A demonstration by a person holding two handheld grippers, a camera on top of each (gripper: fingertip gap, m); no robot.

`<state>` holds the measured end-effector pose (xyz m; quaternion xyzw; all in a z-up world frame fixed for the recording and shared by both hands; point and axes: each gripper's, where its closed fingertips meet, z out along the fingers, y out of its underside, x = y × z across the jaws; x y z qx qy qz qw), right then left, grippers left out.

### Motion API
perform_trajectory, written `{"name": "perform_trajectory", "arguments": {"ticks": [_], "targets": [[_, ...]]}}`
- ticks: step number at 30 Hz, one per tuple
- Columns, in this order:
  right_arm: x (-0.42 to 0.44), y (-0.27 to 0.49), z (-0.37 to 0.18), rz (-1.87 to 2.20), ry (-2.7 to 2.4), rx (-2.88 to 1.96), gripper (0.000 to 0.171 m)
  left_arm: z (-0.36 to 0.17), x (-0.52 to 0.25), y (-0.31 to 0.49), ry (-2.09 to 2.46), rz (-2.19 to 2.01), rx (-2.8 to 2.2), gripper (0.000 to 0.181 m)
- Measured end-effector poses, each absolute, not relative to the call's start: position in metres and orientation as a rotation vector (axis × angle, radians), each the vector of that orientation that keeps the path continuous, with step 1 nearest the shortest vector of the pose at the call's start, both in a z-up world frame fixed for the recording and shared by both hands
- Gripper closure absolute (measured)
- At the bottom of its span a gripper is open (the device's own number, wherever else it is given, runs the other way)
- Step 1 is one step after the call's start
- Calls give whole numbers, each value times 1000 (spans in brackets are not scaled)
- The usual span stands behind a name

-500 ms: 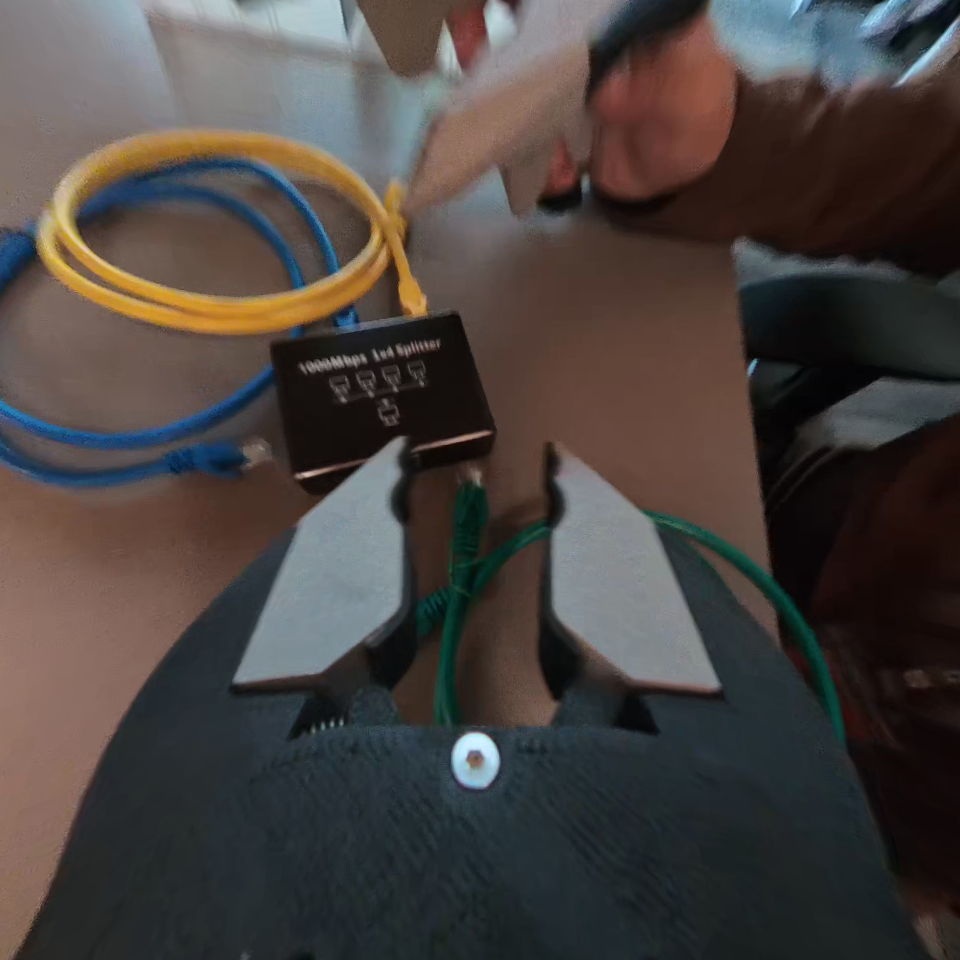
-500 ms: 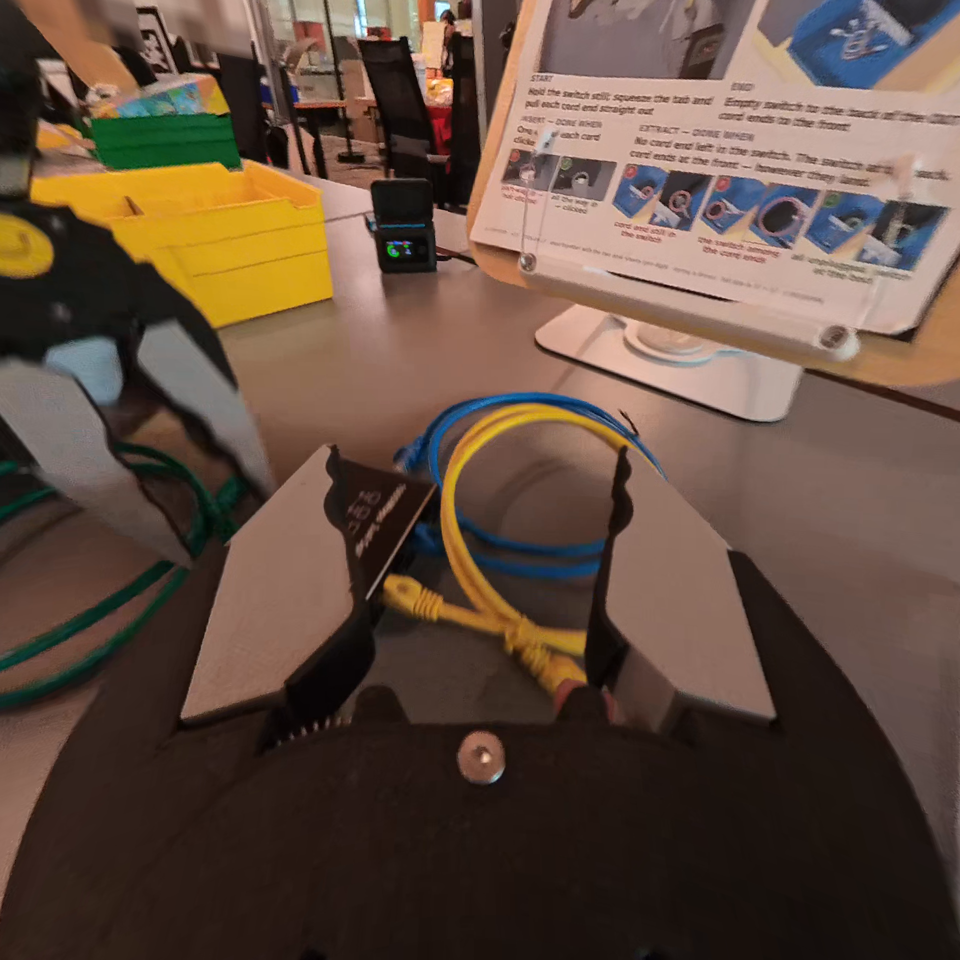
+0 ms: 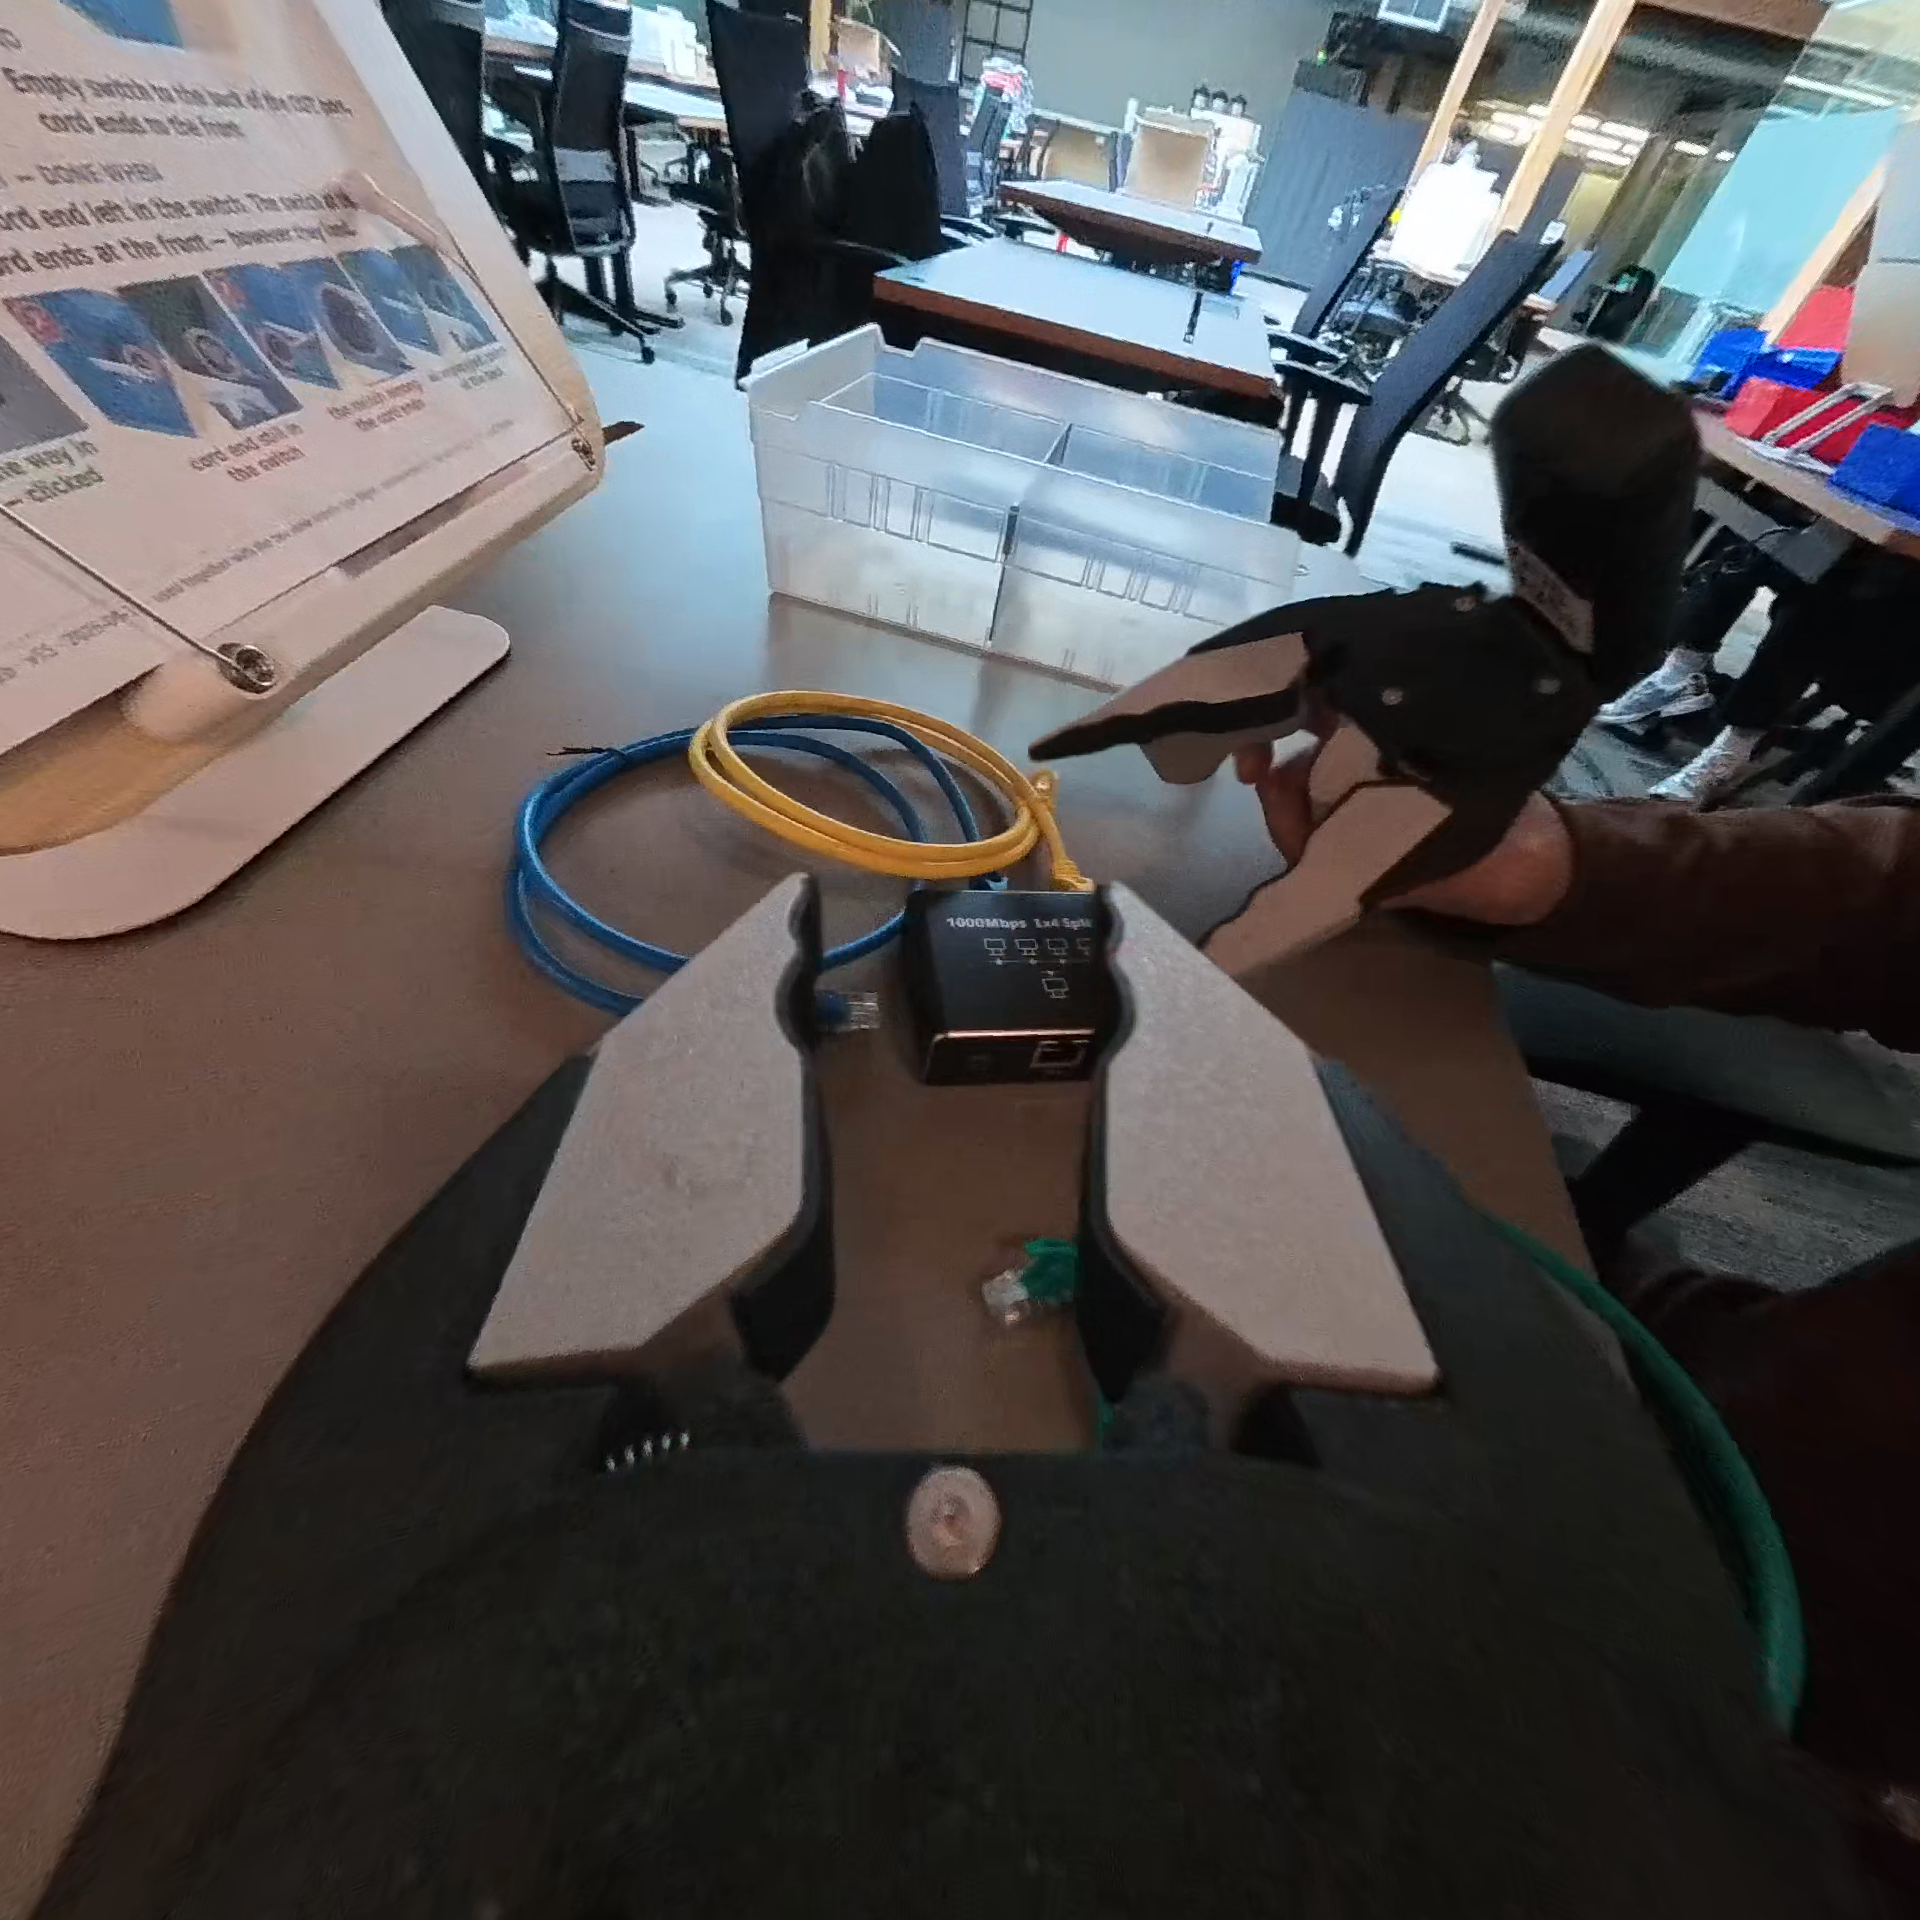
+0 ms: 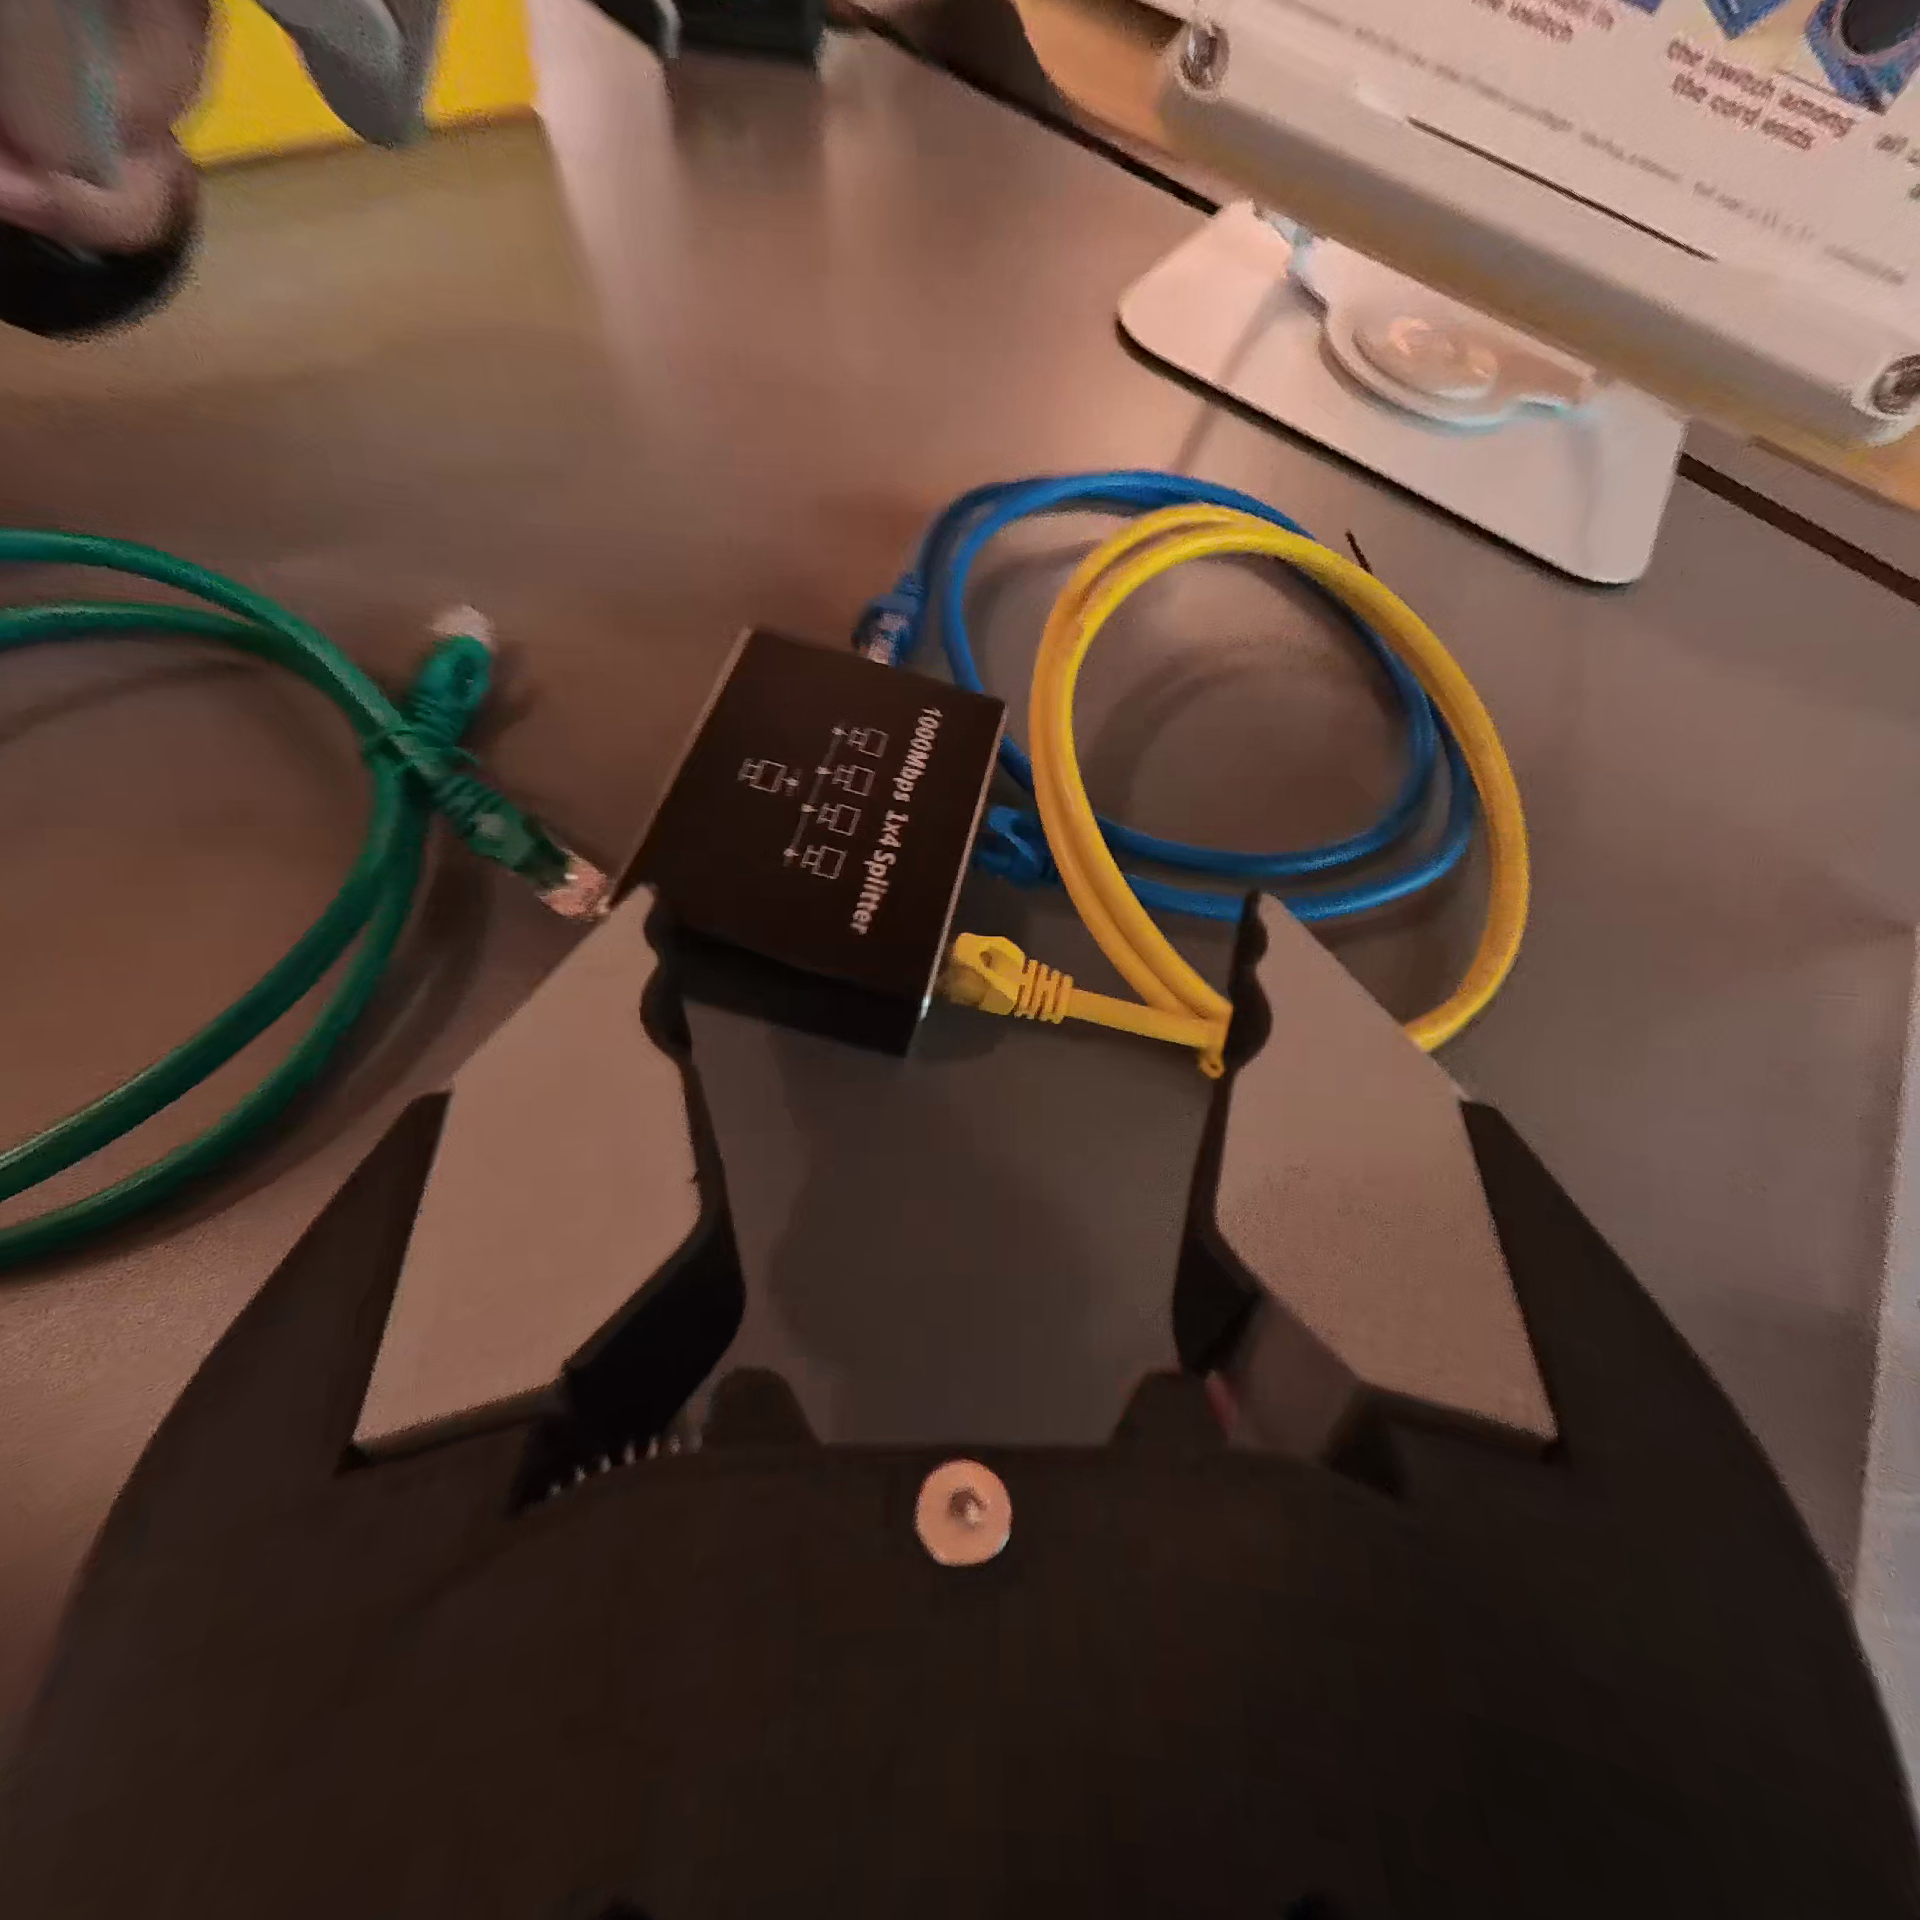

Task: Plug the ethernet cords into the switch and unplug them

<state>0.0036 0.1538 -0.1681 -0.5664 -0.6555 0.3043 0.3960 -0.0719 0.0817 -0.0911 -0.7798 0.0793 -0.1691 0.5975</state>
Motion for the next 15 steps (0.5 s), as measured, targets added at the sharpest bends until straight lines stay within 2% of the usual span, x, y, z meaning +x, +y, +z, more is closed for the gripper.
{"name": "perform_trajectory", "arguments": {"ticks": [5, 10, 15], "targets": [[-10, 152, -172, 779, -1628, -1530, 74, -108, -82, 83, 204, -223, -1876, 138], [-11, 135, -157, 909, -1626, -1588, 69, -121, -84, 81, 198, -202, -1905, 137], [-10, 143, -165, 764, -1647, -1592, 72, -114, -92, 80, 211, -123, -1852, 142]]}}
